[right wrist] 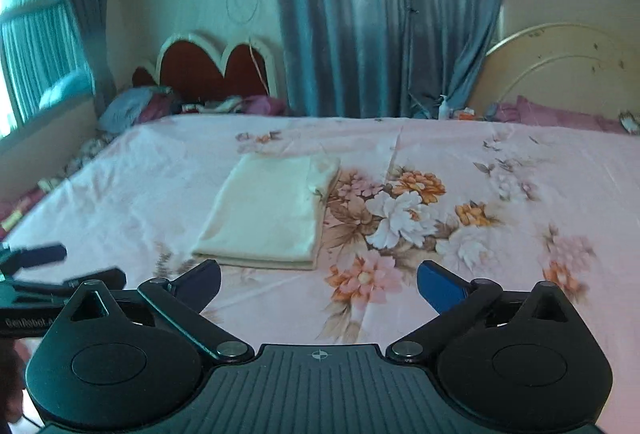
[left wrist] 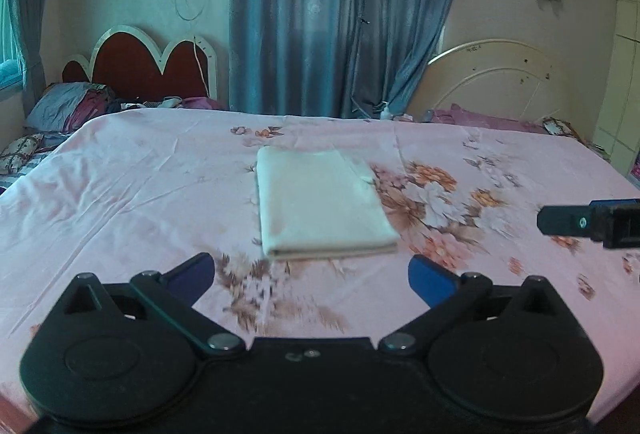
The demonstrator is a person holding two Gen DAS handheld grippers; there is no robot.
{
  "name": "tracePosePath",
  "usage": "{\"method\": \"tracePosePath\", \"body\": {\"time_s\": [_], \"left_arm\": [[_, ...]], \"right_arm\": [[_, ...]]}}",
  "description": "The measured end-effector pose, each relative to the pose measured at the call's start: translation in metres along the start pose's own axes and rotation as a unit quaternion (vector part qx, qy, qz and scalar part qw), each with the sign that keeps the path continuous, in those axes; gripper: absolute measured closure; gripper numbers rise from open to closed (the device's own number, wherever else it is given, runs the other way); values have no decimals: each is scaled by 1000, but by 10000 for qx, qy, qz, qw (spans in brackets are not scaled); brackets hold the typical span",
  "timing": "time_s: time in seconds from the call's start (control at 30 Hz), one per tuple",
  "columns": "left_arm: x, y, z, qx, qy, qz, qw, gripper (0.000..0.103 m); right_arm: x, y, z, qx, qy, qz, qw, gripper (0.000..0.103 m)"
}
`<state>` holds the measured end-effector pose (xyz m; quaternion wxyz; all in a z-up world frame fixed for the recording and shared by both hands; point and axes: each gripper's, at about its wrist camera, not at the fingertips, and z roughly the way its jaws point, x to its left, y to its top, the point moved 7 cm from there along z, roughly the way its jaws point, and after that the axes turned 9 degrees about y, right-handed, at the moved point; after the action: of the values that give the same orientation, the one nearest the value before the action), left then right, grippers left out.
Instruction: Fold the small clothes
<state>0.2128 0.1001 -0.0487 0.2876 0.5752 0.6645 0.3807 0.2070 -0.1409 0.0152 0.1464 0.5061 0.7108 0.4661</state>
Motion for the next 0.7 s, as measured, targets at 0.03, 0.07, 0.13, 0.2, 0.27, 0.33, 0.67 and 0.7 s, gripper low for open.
{"method": "tracePosePath", "body": {"time_s": [0.03,0.07,0.13,0.2,0.27,0.33,0.67,0.7], "left_arm": [[0,-2,-9,-34,15,3,10000,0],[0,-4,-17,-59,39,-9,10000,0],[1,-8,-32,-100,40,-52,9999,0],[0,-9,-45,-156,19,-74,9998,0],[-1,-10,-56,-207,-18,-104,9997,0],[-4,-10,-65,-275,-51,-104,9996,0],[-16,-4,-84,-548,-123,1,9984,0],[-18,-4,-86,-567,-127,21,9983,0]], "right_arm": [[3,-3,-7,-3,-14,24,10000,0],[6,-6,-14,3,14,34,10000,0],[13,-11,-22,12,33,10,10000,0],[20,-15,-36,-27,21,-86,10000,0],[24,-19,-49,-29,5,-137,9999,0],[27,-21,-57,-55,0,-170,9998,0],[25,-17,-86,-290,-75,-207,9993,0],[24,-16,-89,-313,-76,-201,9993,0]]}}
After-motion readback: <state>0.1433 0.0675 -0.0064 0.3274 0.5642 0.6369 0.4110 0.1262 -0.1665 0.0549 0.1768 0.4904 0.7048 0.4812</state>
